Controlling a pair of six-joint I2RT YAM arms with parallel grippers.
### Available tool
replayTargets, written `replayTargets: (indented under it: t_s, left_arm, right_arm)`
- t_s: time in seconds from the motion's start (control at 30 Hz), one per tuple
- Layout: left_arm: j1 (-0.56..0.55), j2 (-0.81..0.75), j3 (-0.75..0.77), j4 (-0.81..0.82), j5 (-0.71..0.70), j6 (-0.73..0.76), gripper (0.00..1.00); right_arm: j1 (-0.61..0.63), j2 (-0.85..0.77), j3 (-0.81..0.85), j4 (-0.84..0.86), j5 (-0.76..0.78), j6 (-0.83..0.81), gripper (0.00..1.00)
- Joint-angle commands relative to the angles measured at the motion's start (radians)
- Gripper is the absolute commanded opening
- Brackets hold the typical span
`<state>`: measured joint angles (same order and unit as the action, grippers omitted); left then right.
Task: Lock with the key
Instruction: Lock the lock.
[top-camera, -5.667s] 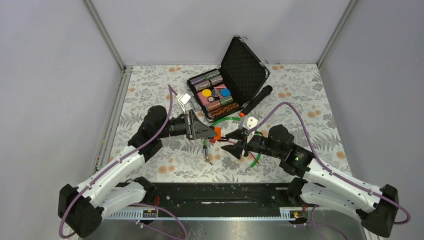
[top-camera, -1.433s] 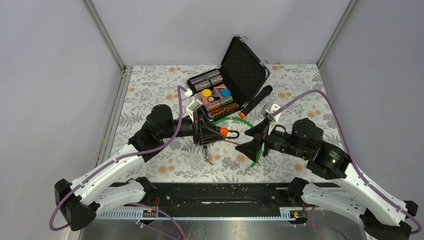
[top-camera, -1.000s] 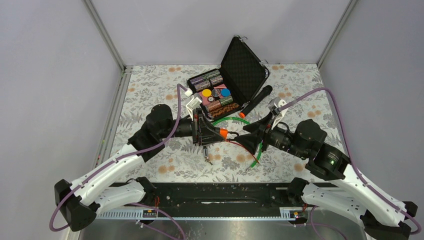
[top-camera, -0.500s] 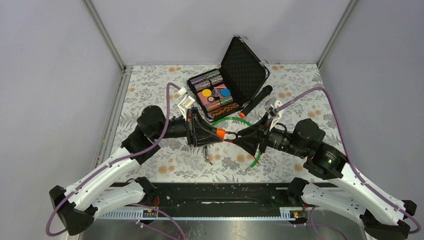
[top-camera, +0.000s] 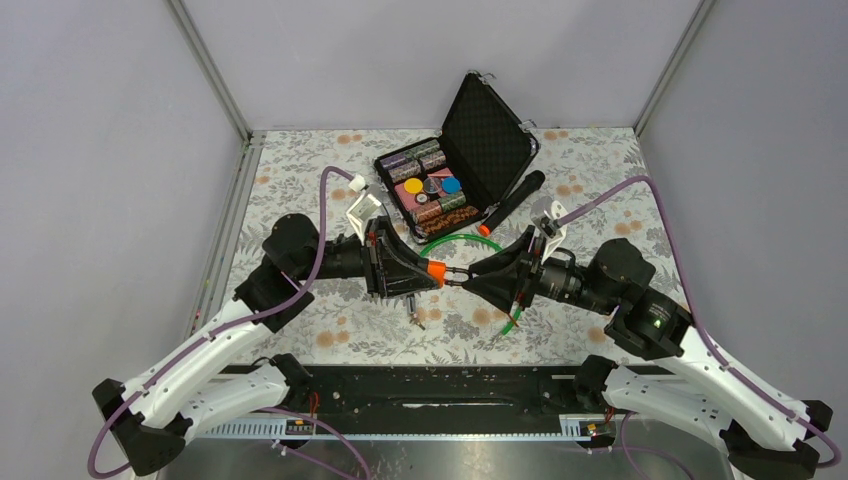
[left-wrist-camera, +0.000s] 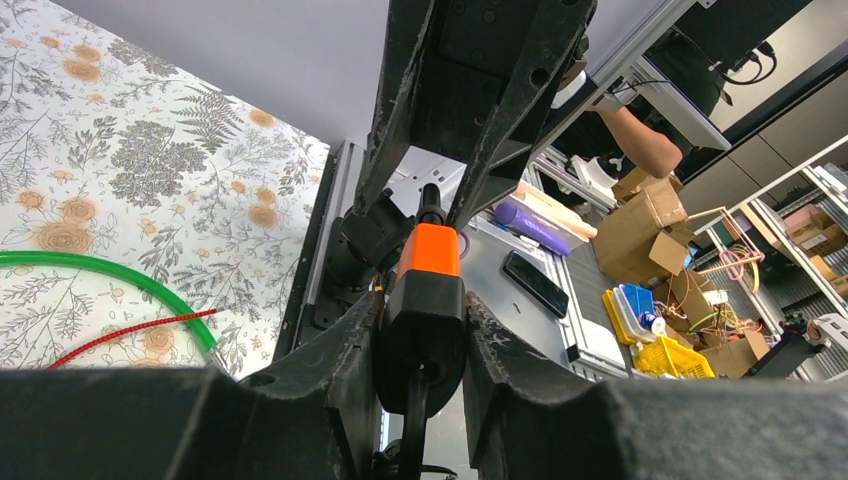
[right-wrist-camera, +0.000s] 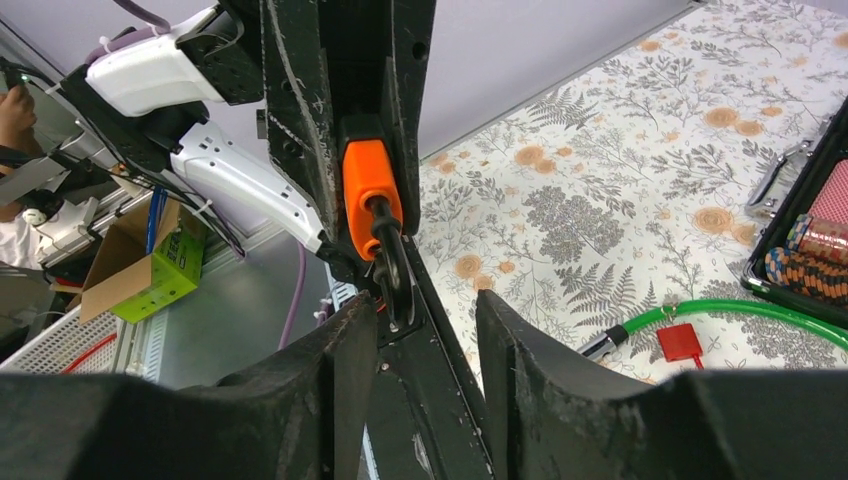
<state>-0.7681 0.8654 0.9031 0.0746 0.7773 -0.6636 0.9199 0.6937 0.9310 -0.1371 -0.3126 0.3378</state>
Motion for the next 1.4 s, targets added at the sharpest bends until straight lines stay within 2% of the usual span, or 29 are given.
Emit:
replayTargets:
  t_s: [0.0, 0.1, 0.17, 0.3, 0.43, 0.8, 0.93, 1.1, 1.37]
  left_arm:
    - [0.003, -0.014, 0.059, 0.082, 0.02, -0.013, 0.0]
    - [0.003, -0.012, 0.059, 0.082, 0.019, -0.011, 0.0]
    - [0.003, -0.01, 0.059, 0.082, 0.019, -0.013, 0.0]
    - [0.001, -0.007, 0.058, 0.09, 0.024, -0.021, 0.0]
    - [0.002, 0.005, 0.048, 0.105, 0.033, -0.042, 0.0]
    - [0.001, 0.025, -0.011, 0.14, 0.029, -0.078, 0.0]
    - [0.001, 0.05, -0.02, 0.101, 0.018, -0.049, 0.0]
    - [-0.003, 0.071, -0.04, 0.128, 0.025, -0.057, 0.0]
    - [-0.029, 0.111, -0.09, 0.097, 0.015, -0.046, 0.0]
  right_arm:
    - [-0.001, 0.008, 0.015, 0.074, -0.047, 0.003, 0.47]
    - [-0.001, 0.011, 0.018, 0.087, -0.061, 0.005, 0.46]
    - [-0.001, 0.013, 0.017, 0.092, -0.067, 0.004, 0.4]
    - [-0.001, 0.026, 0.02, 0.093, -0.081, 0.004, 0.15]
    - [-0.001, 0.044, 0.015, 0.113, -0.085, 0.009, 0.0]
    - [-0.001, 0.128, 0.002, 0.272, -0.141, 0.131, 0.0]
    - [-0.001, 0.163, 0.0, 0.342, -0.184, 0.204, 0.0]
    - [-0.001, 0.211, 0.005, 0.371, -0.206, 0.238, 0.0]
    - [-0.001, 0.223, 0.007, 0.403, -0.134, 0.245, 0.0]
